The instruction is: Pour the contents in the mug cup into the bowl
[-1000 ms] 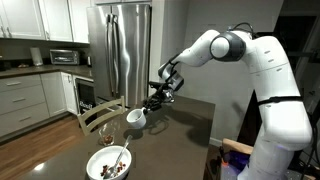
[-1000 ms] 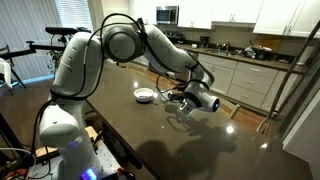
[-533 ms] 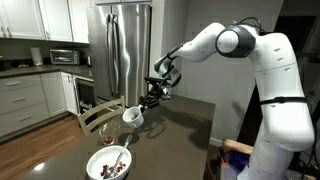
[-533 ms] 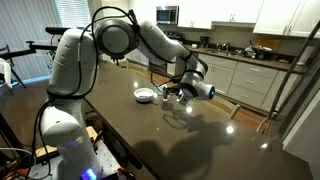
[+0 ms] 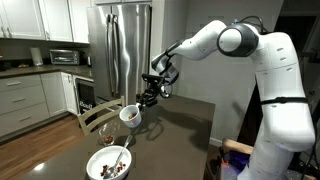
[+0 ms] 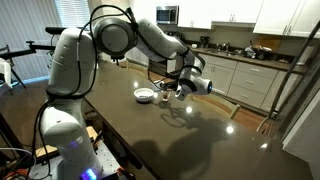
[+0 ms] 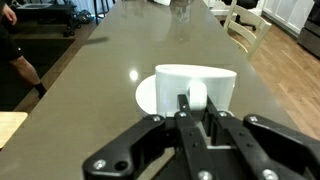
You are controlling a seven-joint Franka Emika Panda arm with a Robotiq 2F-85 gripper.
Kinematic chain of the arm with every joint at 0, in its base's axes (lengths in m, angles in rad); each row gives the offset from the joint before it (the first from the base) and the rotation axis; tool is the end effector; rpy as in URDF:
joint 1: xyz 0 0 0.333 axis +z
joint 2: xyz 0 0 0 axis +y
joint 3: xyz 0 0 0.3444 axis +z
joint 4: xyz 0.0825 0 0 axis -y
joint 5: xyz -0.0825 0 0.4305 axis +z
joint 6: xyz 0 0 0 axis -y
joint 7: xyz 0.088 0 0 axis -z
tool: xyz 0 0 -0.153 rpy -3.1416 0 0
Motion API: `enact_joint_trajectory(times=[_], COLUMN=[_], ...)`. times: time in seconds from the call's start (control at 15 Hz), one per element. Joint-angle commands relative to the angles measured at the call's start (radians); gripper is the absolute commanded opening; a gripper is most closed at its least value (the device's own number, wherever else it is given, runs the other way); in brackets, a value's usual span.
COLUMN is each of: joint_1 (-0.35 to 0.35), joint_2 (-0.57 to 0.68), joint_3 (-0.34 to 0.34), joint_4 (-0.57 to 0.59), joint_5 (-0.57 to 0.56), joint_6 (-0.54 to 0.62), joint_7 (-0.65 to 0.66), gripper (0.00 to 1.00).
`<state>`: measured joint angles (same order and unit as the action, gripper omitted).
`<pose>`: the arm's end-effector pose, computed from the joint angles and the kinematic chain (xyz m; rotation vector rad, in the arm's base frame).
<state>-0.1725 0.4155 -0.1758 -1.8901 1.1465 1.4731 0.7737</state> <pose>0.6129 -0.0606 0.2827 -1.4513 1.4321 1.0855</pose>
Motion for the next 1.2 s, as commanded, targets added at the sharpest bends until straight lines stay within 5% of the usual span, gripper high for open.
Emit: enact_joint_trajectory(times=[0.0,1.13], joint_1=[0.012,0.143], joint_2=[0.006,0.075], joint_3=[0.011,0.076], joint_4=[0.025,0.048], joint_5=[-0.022,-0.051], joint_6=[-0.038,0.036], joint_7=[-0.050,-0.219], gripper=[0.04,0.04])
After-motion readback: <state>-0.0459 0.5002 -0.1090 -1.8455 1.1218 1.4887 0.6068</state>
